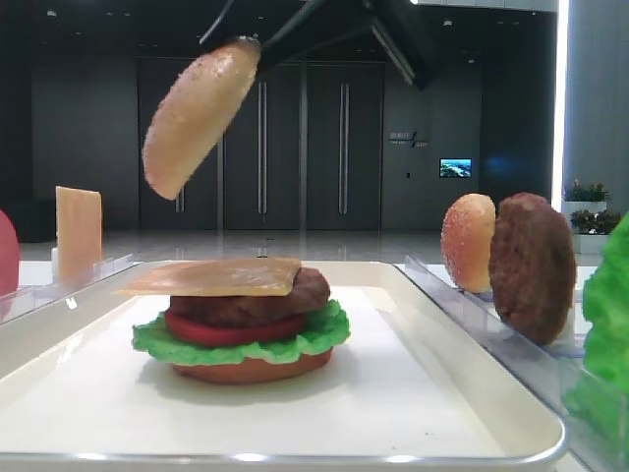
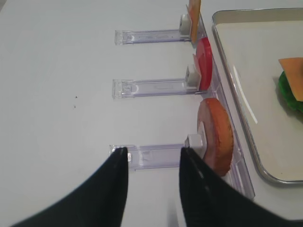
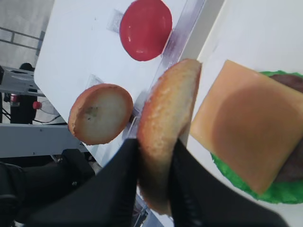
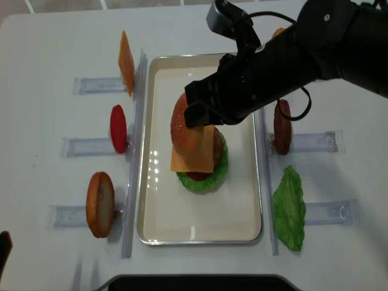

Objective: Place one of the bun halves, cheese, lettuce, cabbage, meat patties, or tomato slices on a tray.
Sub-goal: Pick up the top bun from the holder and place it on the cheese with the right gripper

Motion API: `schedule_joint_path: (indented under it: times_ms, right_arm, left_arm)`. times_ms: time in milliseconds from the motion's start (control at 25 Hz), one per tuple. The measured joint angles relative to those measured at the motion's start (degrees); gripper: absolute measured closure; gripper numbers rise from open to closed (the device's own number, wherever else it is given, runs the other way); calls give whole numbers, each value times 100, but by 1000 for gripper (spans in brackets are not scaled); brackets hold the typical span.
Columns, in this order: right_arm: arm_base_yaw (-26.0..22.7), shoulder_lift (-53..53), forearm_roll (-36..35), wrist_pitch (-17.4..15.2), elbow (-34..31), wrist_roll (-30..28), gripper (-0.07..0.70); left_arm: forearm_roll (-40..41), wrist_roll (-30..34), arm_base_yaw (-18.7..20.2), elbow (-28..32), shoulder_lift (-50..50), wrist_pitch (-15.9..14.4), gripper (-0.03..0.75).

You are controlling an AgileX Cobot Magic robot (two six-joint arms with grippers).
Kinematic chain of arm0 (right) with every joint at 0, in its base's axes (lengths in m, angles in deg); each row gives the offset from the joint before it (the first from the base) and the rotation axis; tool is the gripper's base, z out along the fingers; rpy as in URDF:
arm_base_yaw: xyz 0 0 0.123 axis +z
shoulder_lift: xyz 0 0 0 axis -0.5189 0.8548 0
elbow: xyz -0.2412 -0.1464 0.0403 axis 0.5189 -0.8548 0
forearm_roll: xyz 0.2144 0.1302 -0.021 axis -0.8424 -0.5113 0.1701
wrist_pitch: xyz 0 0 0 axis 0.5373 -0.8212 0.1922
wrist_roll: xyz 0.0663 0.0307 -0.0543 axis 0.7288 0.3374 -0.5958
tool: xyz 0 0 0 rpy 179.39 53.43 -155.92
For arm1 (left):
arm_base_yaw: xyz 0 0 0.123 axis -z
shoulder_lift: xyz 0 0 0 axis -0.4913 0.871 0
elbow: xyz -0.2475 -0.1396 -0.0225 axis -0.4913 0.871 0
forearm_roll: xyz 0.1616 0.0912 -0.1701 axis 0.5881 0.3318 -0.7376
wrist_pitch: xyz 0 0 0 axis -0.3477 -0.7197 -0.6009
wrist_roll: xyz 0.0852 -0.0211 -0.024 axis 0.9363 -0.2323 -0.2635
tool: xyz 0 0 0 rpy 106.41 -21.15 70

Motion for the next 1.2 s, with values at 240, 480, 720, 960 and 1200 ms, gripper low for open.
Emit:
schedule_joint_path:
  times_ms: [240,480,720,960,1200]
  right_arm:
    - [-289,18,-1807,284,-737,-1887,489]
    - [-288,293,-2169,222,-765,-2174,489]
    - [-288,593,-2174,148,-765,-2198,489]
    - [-288,603,-2168,148,-765,-2198,489]
    - [-288,603,-2168,185,-765,-2187,489]
  left_arm:
    - [0,0,0,0,0,0,433]
    - [0,0,0,0,0,0,433]
    - [0,0,0,0,0,0,433]
    - [0,0,0,0,0,0,433]
    - [0,0,0,0,0,0,433]
